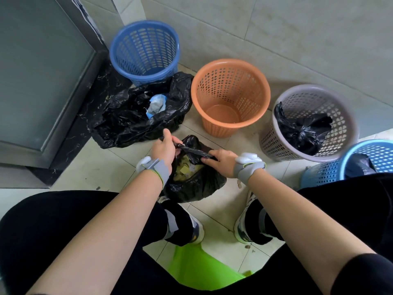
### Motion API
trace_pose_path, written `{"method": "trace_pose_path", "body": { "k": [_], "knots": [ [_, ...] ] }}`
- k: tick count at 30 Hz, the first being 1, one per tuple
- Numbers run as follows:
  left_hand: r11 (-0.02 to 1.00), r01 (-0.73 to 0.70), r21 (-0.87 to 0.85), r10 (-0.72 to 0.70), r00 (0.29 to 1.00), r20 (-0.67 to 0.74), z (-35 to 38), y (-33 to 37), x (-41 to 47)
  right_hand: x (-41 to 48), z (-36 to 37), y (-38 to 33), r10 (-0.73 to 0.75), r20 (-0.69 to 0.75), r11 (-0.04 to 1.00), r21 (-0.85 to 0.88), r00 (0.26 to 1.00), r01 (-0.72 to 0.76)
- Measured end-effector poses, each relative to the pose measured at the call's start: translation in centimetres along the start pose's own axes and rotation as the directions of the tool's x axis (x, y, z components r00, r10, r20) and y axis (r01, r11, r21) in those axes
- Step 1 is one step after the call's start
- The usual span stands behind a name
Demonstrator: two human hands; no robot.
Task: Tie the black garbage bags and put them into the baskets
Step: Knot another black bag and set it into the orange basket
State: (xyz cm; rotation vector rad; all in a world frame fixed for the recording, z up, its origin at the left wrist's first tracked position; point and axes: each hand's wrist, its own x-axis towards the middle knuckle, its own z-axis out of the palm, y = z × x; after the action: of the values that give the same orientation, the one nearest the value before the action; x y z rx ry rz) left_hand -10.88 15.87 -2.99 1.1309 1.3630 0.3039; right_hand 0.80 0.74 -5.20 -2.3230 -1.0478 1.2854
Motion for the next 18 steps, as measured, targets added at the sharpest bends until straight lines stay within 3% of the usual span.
{"method": "trace_pose_path", "body": {
  "k": [2, 4, 5, 9, 11, 14, 16, 18],
  "knots": [
    [0.904, 0.15, -0.4, -0.151, 0.988, 0.03, 0.5, 0.1, 0.2, 0.1, 0.7, 0.3, 0.026, 0.027, 0.999, 0.023, 0.999, -0.027],
    [0.738, 0.263, -0.621, -0.224, 0.964, 0.142, 0.6, 0.2, 0.2, -0.1, 0.9, 0.6, 0.049, 0.071, 0.997, 0.052, 0.996, -0.053],
    [0.732, 0.291, -0.616, -0.224, 0.957, 0.186, 0.5, 0.2, 0.0, -0.3, 0.9, 0.9, 0.057, 0.101, 0.997, 0.05, 0.993, -0.062],
    [0.86, 0.277, -0.428, -0.144, 0.937, 0.317, 0.1, 0.1, -0.7, -0.6, 0.6, 2.8, 0.155, 0.213, 0.981, 0.079, 0.965, -0.175],
    [0.914, 0.242, -0.327, -0.109, 0.921, 0.374, -0.3, 0.3, -1.0, -0.4, 0.5, 3.7, 0.231, 0.137, 0.95, 0.183, 0.963, -0.254],
    [0.957, 0.191, -0.217, -0.084, 0.902, 0.424, -0.5, 0.4, -1.0, -0.8, -0.8, 2.7, 0.297, -0.07, 0.878, 0.411, 0.952, -0.244],
    [0.97, 0.163, -0.181, -0.07, 0.899, 0.433, -0.4, 0.4, -1.1, -1.1, -1.8, 1.0, 0.288, -0.014, 0.783, 0.579, 0.958, -0.227],
    [0.981, 0.129, -0.144, -0.056, 0.901, 0.429, -0.1, 0.5, -1.4, -1.2, -2.3, -0.9, 0.197, 0.075, 0.777, 0.596, 0.977, -0.203]
  ]
}}
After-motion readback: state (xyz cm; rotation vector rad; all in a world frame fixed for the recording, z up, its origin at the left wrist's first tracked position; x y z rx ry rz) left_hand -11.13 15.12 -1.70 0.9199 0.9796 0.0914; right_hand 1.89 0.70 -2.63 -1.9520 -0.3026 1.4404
